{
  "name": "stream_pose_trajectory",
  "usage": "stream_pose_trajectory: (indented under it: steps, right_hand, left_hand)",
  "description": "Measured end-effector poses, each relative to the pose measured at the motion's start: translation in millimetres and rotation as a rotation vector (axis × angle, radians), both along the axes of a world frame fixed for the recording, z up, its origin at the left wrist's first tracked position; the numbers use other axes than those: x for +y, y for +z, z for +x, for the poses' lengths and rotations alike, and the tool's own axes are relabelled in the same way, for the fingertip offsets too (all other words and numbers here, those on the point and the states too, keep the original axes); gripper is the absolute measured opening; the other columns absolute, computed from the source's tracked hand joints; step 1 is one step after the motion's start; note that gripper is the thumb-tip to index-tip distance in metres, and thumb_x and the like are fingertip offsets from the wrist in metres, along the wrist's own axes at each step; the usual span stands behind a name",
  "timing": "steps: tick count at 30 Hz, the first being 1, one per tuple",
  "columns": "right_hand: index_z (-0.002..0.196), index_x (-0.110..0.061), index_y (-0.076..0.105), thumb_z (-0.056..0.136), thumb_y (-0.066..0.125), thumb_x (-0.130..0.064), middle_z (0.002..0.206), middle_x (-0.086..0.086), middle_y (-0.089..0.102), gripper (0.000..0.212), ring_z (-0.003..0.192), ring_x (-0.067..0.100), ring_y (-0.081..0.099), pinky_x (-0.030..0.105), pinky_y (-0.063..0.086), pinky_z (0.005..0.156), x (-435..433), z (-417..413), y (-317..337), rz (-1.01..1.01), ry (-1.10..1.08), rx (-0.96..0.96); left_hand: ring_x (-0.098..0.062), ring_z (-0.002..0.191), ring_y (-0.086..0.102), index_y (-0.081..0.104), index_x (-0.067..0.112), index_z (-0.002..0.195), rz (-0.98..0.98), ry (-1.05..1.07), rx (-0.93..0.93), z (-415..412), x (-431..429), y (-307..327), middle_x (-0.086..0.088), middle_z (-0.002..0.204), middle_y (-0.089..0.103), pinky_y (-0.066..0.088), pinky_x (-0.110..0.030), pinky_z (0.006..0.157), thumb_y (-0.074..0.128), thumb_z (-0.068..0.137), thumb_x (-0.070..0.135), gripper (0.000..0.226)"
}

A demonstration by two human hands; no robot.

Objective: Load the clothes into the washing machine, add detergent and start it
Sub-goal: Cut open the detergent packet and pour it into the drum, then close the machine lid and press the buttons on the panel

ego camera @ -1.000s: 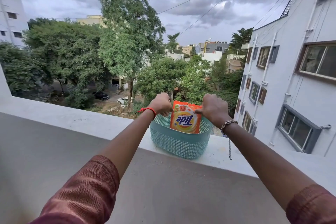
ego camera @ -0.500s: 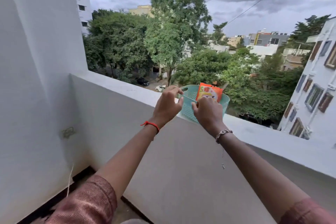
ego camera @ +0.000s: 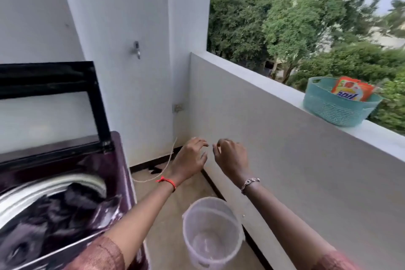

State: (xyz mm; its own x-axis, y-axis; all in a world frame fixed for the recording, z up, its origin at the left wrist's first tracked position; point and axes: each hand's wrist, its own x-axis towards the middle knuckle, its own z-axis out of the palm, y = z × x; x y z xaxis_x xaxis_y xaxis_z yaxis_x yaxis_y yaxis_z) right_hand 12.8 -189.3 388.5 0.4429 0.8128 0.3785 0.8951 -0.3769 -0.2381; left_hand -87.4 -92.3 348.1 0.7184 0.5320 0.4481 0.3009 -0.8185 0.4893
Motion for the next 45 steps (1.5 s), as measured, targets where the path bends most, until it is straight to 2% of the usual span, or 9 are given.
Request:
stream_pose_trajectory:
  steps: [9, 12, 18, 20, 22, 26, 33, 38, 45]
  right_hand:
    - [0.094, -0.007, 0.058, 0.095, 0.039, -0.028, 0.104, 0.011, 0.065, 0.028, 0.094, 0.034, 0.06, 0.035, 0.04, 0.078, 54.3, -150.2, -34.6, -0.012, 0.283, 0.029]
    - [0.094, -0.008, 0.059, 0.093, 0.044, -0.028, 0.101, 0.011, 0.066, 0.026, 0.092, 0.035, 0.06, 0.036, 0.041, 0.078, 67.1, -203.5, -45.4, -0.004, 0.344, 0.07]
    - [0.074, -0.008, 0.061, 0.086, 0.056, -0.023, 0.076, 0.011, 0.068, 0.02, 0.07, 0.034, 0.064, 0.036, 0.049, 0.069, 84.2, -294.4, -68.8, -0.049, 0.392, 0.04]
    - [0.068, -0.01, 0.06, 0.084, 0.046, -0.028, 0.068, 0.009, 0.067, 0.028, 0.062, 0.032, 0.064, 0.036, 0.049, 0.068, 88.3, -320.5, -75.2, -0.058, 0.395, 0.021]
    - [0.066, -0.011, 0.06, 0.083, 0.043, -0.028, 0.066, 0.009, 0.067, 0.029, 0.061, 0.031, 0.063, 0.039, 0.049, 0.071, 92.7, -342.7, -81.3, -0.084, 0.387, 0.016]
    - [0.07, -0.009, 0.06, 0.083, 0.057, -0.023, 0.071, 0.012, 0.069, 0.019, 0.068, 0.032, 0.065, 0.042, 0.046, 0.083, 97.2, -375.8, -91.1, -0.104, 0.387, 0.016]
    - [0.091, -0.008, 0.064, 0.091, 0.05, -0.027, 0.089, 0.011, 0.07, 0.023, 0.085, 0.03, 0.065, 0.04, 0.036, 0.095, 106.2, -404.8, -86.5, -0.103, 0.435, -0.018]
    - [0.093, -0.006, 0.064, 0.089, 0.054, -0.022, 0.084, 0.01, 0.07, 0.019, 0.079, 0.032, 0.065, 0.042, 0.041, 0.088, 120.6, -406.3, -85.9, -0.119, 0.511, -0.048]
    - [0.087, -0.007, 0.063, 0.093, 0.047, -0.026, 0.092, 0.01, 0.067, 0.026, 0.087, 0.034, 0.062, 0.04, 0.038, 0.085, 180.4, -386.7, -62.0, -0.105, 0.523, -0.055]
  left_hand:
    - [-0.025, 0.104, 0.058, 0.065, 0.004, 0.1, -0.062, 0.272, 0.028, -176.1, 28.9, -22.4, -0.01, 0.103, 0.065, 0.035, -0.023, 0.094, 0.054, 0.079, 0.018, 0.027]
    - [-0.026, 0.103, 0.058, 0.065, 0.004, 0.099, -0.048, 0.33, 0.038, -237.8, 35.7, -31.4, -0.01, 0.101, 0.065, 0.036, -0.024, 0.095, 0.057, 0.08, 0.012, 0.022]
    - [-0.026, 0.103, 0.058, 0.065, 0.005, 0.097, -0.052, 0.44, 0.08, -349.7, 44.5, -47.2, -0.009, 0.101, 0.066, 0.036, -0.024, 0.094, 0.056, 0.081, 0.014, 0.021]
    - [-0.024, 0.106, 0.057, 0.065, 0.006, 0.101, -0.044, 0.459, 0.088, -383.6, 44.8, -51.1, -0.008, 0.104, 0.066, 0.036, -0.024, 0.095, 0.057, 0.083, 0.013, 0.021]
    - [-0.021, 0.109, 0.055, 0.064, 0.007, 0.104, -0.047, 0.466, 0.091, -415.4, 44.2, -54.0, -0.007, 0.108, 0.065, 0.036, -0.024, 0.097, 0.057, 0.086, 0.013, 0.021]
    - [-0.019, 0.11, 0.055, 0.065, 0.007, 0.107, -0.081, 0.5, 0.082, -465.6, 43.7, -54.7, -0.006, 0.111, 0.065, 0.04, -0.025, 0.097, 0.057, 0.088, 0.015, 0.022]
    - [-0.017, 0.11, 0.055, 0.063, 0.008, 0.111, -0.093, 0.544, 0.052, -498.9, 50.9, -52.0, -0.004, 0.113, 0.064, 0.039, -0.023, 0.097, 0.056, 0.089, 0.016, 0.024]
    - [-0.017, 0.111, 0.055, 0.062, 0.009, 0.113, -0.142, 0.572, 0.065, -498.9, 61.6, -55.0, -0.004, 0.115, 0.064, 0.041, -0.023, 0.095, 0.057, 0.089, 0.019, 0.026]
    - [-0.019, 0.116, 0.052, 0.059, 0.01, 0.118, -0.137, 0.589, 0.112, -484.4, 113.4, -26.0, -0.004, 0.123, 0.06, 0.039, -0.027, 0.096, 0.057, 0.09, 0.024, 0.031]
